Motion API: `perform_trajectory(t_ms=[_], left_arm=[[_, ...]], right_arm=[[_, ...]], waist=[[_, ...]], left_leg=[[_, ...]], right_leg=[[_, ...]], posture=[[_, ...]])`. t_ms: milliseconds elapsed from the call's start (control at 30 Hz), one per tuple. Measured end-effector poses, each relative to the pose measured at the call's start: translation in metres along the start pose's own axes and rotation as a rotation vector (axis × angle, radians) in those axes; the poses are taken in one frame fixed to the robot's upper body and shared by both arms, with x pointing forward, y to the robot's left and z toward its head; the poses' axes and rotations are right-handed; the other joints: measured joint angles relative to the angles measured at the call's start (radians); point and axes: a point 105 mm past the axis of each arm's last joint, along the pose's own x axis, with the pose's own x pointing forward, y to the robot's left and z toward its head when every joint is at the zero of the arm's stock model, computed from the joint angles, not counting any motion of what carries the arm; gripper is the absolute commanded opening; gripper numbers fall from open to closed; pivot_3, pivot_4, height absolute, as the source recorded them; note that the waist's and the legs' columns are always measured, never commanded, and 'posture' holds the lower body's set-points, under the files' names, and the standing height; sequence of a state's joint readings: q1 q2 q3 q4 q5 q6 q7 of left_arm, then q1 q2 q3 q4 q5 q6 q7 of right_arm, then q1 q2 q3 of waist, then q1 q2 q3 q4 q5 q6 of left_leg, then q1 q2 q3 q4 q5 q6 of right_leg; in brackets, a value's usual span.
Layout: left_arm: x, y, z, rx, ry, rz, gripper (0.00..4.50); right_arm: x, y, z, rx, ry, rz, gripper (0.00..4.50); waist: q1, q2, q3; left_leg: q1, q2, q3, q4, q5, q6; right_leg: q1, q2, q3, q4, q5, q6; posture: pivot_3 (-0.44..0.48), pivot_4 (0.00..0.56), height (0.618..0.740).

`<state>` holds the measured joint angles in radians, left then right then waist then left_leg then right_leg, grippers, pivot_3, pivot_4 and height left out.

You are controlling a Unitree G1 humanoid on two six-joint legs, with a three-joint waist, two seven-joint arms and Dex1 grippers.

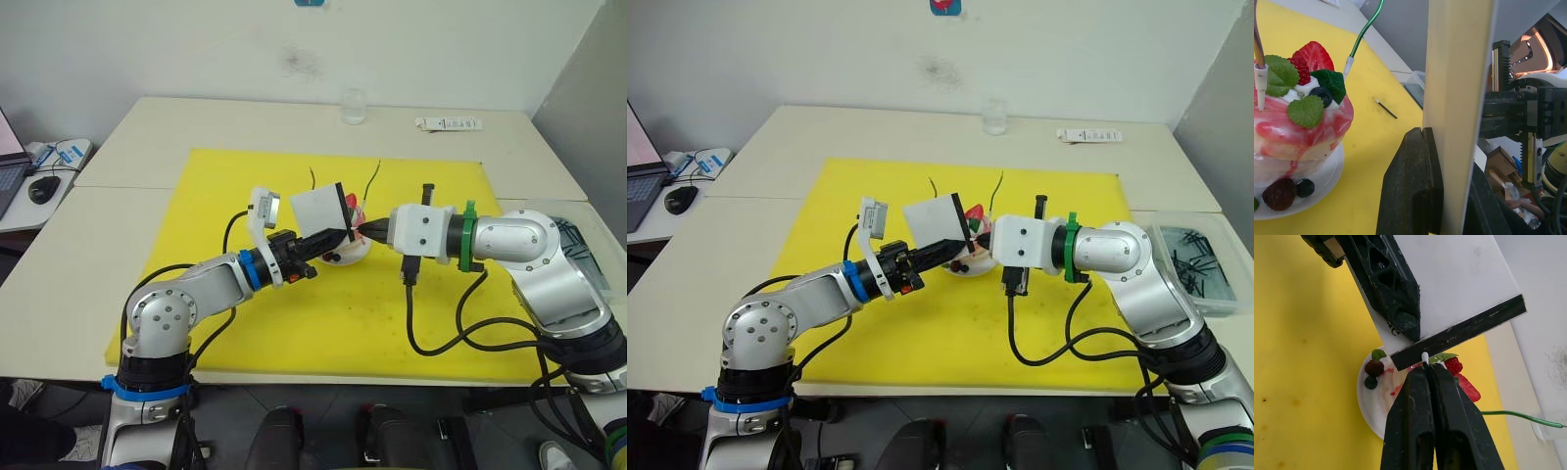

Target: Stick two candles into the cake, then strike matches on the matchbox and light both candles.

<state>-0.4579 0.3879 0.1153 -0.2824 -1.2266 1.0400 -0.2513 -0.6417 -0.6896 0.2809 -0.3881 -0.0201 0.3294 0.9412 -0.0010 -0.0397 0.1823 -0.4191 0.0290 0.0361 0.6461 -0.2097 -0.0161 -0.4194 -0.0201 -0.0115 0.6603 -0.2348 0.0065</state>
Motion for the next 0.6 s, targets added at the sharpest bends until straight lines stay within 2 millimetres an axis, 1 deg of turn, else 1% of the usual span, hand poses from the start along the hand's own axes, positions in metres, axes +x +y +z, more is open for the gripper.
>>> perform_trajectory(t_ms=[333,467,500,533,567,600], left_arm=[[0.0,0.0,0.0,0.0,0.0,0.001,0.0],[0.0,0.002,0.0,0.003,0.001,0.009,0.0],[0.001,0.002,-0.001,0.002,0.002,0.01,0.0],[0.006,0.002,0.002,0.007,-0.006,0.005,0.0],[0.011,-0.003,0.007,0.023,-0.018,-0.021,0.0],[0.023,-0.014,0.024,0.052,-0.043,-0.074,0.0]], right_arm=[[0.002,0.001,0.001,-0.025,0.004,0.005,0.04],[0.004,0.004,0.0,-0.067,0.011,0.035,0.04],[0.004,0.007,-0.001,-0.091,0.019,0.065,0.04],[0.003,0.017,-0.005,-0.127,0.041,0.135,0.04],[0.003,0.026,-0.009,-0.14,0.058,0.188,0.04],[0.001,0.039,-0.019,-0.14,0.085,0.265,0.04]], waist=[[0.0,0.0,0.0],[0.0,0.0,0.0],[0.0,0.0,0.0],[0.002,0.0,0.0],[0.005,-0.002,0.001],[0.016,-0.004,0.002]], left_leg=[[0.0,0.0,0.0,0.0,0.0,0.0],[0.0,0.0,0.0,0.0,0.0,0.0],[0.0,0.0,0.0,0.0,0.0,0.0],[0.0,-0.001,-0.001,0.0,0.0,0.0],[0.0,-0.001,-0.001,0.0,0.0,0.0],[-0.002,-0.001,-0.003,0.001,0.0,0.0]], right_leg=[[0.0,0.0,0.0,0.0,0.0,0.0],[0.0,0.0,0.0,0.0,0.0,0.0],[0.0,0.0,0.0,0.0,0.0,0.0],[0.0,0.001,-0.001,0.0,0.0,0.0],[0.001,0.001,-0.002,-0.001,0.0,0.0],[0.001,0.001,-0.004,-0.001,0.0,0.0]], posture=[[0.0,0.15,0.74],[0.0,0.15,0.74],[0.0,0.15,0.74],[0.0,0.15,0.74],[0.0,0.15,0.74],[0.0,0.15,0.74]])
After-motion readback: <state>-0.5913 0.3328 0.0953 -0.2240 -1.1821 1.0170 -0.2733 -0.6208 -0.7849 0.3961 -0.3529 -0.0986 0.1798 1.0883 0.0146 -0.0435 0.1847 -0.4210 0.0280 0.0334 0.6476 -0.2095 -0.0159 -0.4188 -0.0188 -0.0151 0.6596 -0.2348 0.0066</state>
